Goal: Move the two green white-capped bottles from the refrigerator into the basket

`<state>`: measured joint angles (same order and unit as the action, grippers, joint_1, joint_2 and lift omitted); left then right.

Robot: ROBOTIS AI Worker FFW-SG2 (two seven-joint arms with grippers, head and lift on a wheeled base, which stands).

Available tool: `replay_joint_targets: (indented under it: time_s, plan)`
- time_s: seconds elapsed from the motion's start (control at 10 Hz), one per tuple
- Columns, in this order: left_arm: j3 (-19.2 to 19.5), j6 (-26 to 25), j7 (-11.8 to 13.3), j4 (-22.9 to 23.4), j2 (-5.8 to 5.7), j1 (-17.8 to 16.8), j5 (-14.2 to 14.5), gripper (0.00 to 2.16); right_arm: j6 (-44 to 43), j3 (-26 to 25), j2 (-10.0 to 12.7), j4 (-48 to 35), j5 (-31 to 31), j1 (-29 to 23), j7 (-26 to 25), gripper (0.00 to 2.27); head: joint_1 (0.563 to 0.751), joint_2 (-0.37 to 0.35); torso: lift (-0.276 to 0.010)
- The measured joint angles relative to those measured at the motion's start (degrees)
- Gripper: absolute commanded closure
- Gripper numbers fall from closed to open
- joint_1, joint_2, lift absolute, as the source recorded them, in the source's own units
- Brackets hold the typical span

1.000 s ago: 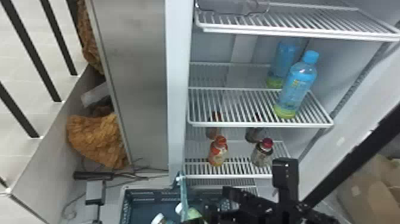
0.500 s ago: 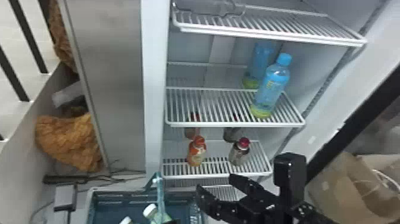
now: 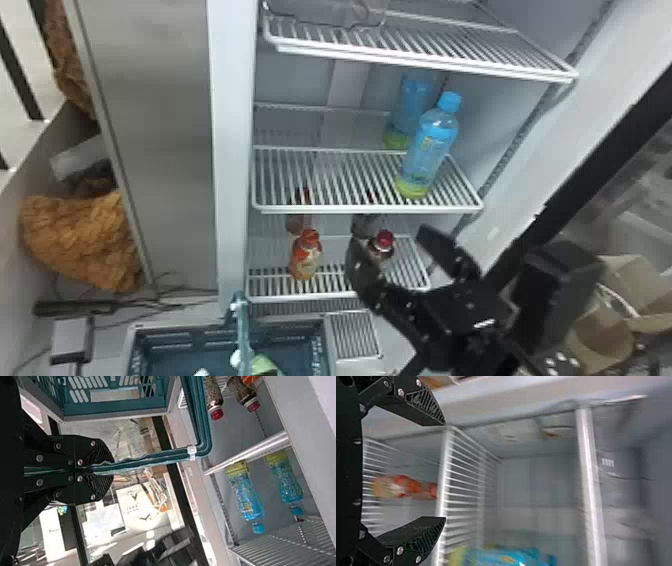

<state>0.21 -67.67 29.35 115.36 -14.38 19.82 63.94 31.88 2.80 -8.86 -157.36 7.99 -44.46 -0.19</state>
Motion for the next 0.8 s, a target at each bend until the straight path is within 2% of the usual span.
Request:
replay_joint_targets:
  time_s: [0.3,0.6,0.8]
  plan:
    - [0.0,0.0,0.0,0.0,0.06,0.1,0.0,1.2,-17.7,-1.0,0.7,4.0,-1.1,-2.4,-1.6,0.16,0.695,-0.321,-0.004]
    - [0.3,0.2,0.0,0.0,0.08,0.6,0.0,1.2,-26.0,-3.9,2.8,10.3,-0.7,-3.1,-1.5,0.17,0.695,-0.35,-0.004]
    - [0.5,0.3,0.0,0.0,0.16,0.9,0.0,1.2,-30.1,-4.8,3.3,14.3,-0.6,-3.2,-0.9,0.17,0.695,-0.35,-0.004]
